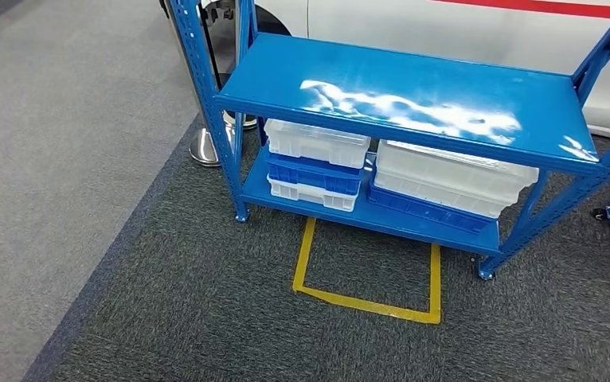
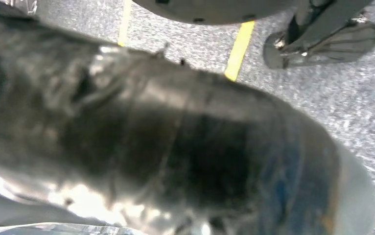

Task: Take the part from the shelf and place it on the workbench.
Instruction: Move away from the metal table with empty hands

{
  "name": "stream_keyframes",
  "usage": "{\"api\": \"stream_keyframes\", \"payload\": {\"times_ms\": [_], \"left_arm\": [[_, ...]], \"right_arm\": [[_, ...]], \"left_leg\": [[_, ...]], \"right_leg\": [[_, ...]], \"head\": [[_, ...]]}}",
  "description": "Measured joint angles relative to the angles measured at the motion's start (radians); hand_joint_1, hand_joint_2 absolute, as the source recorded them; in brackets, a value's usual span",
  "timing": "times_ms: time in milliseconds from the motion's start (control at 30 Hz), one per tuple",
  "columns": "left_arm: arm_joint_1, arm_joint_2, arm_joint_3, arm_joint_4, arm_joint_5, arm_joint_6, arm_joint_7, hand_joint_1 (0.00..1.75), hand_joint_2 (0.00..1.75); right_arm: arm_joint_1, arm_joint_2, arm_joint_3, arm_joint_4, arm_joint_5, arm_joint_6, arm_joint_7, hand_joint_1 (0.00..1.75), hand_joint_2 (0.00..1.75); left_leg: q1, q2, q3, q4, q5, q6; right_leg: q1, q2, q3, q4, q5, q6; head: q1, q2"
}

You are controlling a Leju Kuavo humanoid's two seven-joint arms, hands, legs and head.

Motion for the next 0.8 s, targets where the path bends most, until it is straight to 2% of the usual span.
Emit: {"api": "stream_keyframes", "payload": {"times_ms": [67,133,167,200,267,300,333,367,400,500,533,567,633,667,700,733,767,800], "left_arm": [[0.002,0.000,0.000,0.000,0.001,-0.012,-0.008,0.00,0.00],[0.005,0.000,0.001,0.000,0.001,-0.020,-0.011,0.00,0.00],[0.006,0.001,0.002,0.000,0.001,-0.024,-0.013,0.00,0.00],[0.006,0.001,0.002,0.000,0.001,-0.028,-0.014,0.00,0.00],[0.003,0.001,0.002,0.000,0.001,-0.037,-0.019,0.00,0.00],[0.002,0.001,0.002,0.000,0.001,-0.041,-0.021,0.00,0.00],[0.002,0.002,0.002,0.000,0.001,-0.044,-0.024,0.00,0.00],[0.001,0.002,0.002,0.000,0.001,-0.048,-0.025,0.00,0.00],[0.001,0.002,0.002,0.000,0.001,-0.050,-0.026,0.00,0.00],[-0.001,0.002,0.002,0.000,-0.001,-0.055,-0.029,0.00,0.00],[-0.001,0.002,0.002,0.000,-0.003,-0.057,-0.031,0.00,0.00],[-0.001,0.002,0.002,0.000,-0.004,-0.058,-0.031,0.00,0.00],[0.002,0.002,0.002,0.000,-0.006,-0.060,-0.032,0.00,0.00],[0.004,0.003,0.002,0.000,-0.006,-0.060,-0.032,0.00,0.00],[0.006,0.003,0.002,0.000,-0.007,-0.060,-0.032,0.00,0.00],[0.007,0.003,0.002,0.000,-0.007,-0.061,-0.032,0.00,0.00],[0.008,0.004,0.002,0.000,-0.008,-0.061,-0.032,0.00,0.00],[0.008,0.004,0.002,0.000,-0.008,-0.061,-0.032,0.00,0.00]], "right_arm": [[-0.001,0.000,0.001,0.000,0.007,0.000,0.001,0.00,0.00],[-0.002,0.000,0.004,0.000,0.010,0.000,0.002,0.00,0.00],[-0.001,0.000,0.005,0.000,0.010,0.000,0.002,0.00,0.00],[0.000,0.000,0.006,0.000,0.011,0.000,0.003,0.00,0.00],[0.001,-0.001,0.006,0.000,0.013,0.000,0.006,0.00,0.00],[0.001,-0.001,0.006,0.000,0.014,0.000,0.008,0.00,0.00],[0.001,-0.001,0.007,0.000,0.016,0.000,0.010,0.00,0.00],[0.000,-0.001,0.007,0.000,0.018,0.000,0.013,0.00,0.00],[0.000,-0.001,0.008,0.000,0.020,0.000,0.014,0.00,0.00],[0.000,-0.001,0.008,0.000,0.023,0.002,0.018,0.00,0.00],[0.000,-0.001,0.008,0.000,0.024,0.004,0.021,0.00,0.00],[0.000,-0.001,0.009,0.000,0.025,0.007,0.024,0.00,0.00],[0.000,-0.001,0.012,0.000,0.027,0.014,0.031,0.00,0.00],[0.000,-0.001,0.013,0.000,0.027,0.016,0.034,0.00,0.00],[0.001,-0.001,0.015,0.000,0.027,0.018,0.037,0.00,0.00],[0.001,-0.001,0.016,0.000,0.027,0.020,0.039,0.00,0.00],[0.001,-0.001,0.016,0.000,0.028,0.021,0.041,0.00,0.00],[0.002,0.000,0.017,0.001,0.029,0.024,0.042,0.00,0.00]], "left_leg": [[0.000,0.028,0.005,-0.010,0.006,0.007],[-0.002,0.053,0.004,-0.008,0.004,0.008],[-0.002,0.063,0.004,-0.007,0.002,0.007],[-0.002,0.070,0.004,-0.005,-0.001,0.004],[0.000,0.078,0.005,0.003,-0.007,-0.003],[-0.001,0.081,0.005,0.007,-0.012,-0.009],[-0.002,0.082,0.004,0.010,-0.015,-0.015],[-0.004,0.083,0.004,0.011,-0.018,-0.020],[-0.005,0.083,0.004,0.010,-0.020,-0.026],[-0.001,0.075,0.002,0.028,-0.038,-0.042],[0.001,0.068,-0.013,0.066,-0.060,-0.045],[0.002,0.061,-0.042,0.125,-0.090,-0.047],[0.002,0.053,-0.119,0.266,-0.145,-0.047],[0.002,0.052,-0.146,0.309,-0.149,-0.046],[0.002,0.051,-0.156,0.313,-0.132,-0.044],[0.002,0.051,-0.146,0.277,-0.096,-0.040],[0.001,0.050,-0.123,0.213,-0.049,-0.034],[-0.002,0.048,-0.097,0.146,-0.015,-0.027]], "right_leg": [[0.002,-0.060,-0.045,0.093,-0.056,0.006],[-0.003,-0.084,-0.101,0.208,-0.106,0.014],[-0.007,-0.088,-0.112,0.232,-0.108,0.017],[-0.011,-0.091,-0.103,0.220,-0.092,0.021],[-0.018,-0.099,-0.034,0.099,-0.034,0.025],[-0.018,-0.103,0.000,0.038,-0.014,0.023],[-0.016,-0.105,0.023,-0.003,-0.005,0.018],[-0.013,-0.105,0.032,-0.019,-0.007,0.012],[-0.009,-0.104,0.032,-0.019,-0.009,0.004],[-0.011,-0.099,0.037,-0.026,-0.013,-0.018],[-0.012,-0.098,0.040,-0.029,-0.014,-0.025],[-0.011,-0.098,0.042,-0.030,-0.016,-0.031],[-0.005,-0.096,0.047,-0.030,-0.022,-0.040],[-0.002,-0.093,0.052,-0.030,-0.026,-0.041],[0.000,-0.090,0.058,-0.030,-0.030,-0.042],[0.002,-0.086,0.066,-0.030,-0.036,-0.041],[0.004,-0.083,0.075,-0.030,-0.042,-0.040],[0.006,-0.081,0.082,-0.029,-0.050,-0.037]], "head": [[0.002,0.000],[0.002,0.000],[0.002,0.000],[0.002,0.000],[0.002,0.000],[0.002,0.000],[0.002,0.000],[0.002,0.000],[0.001,0.000],[0.001,0.000],[0.001,0.000],[0.001,0.000],[0.000,0.000],[0.000,0.000],[0.000,0.000],[0.000,0.000],[0.000,0.000],[0.001,0.000]]}}
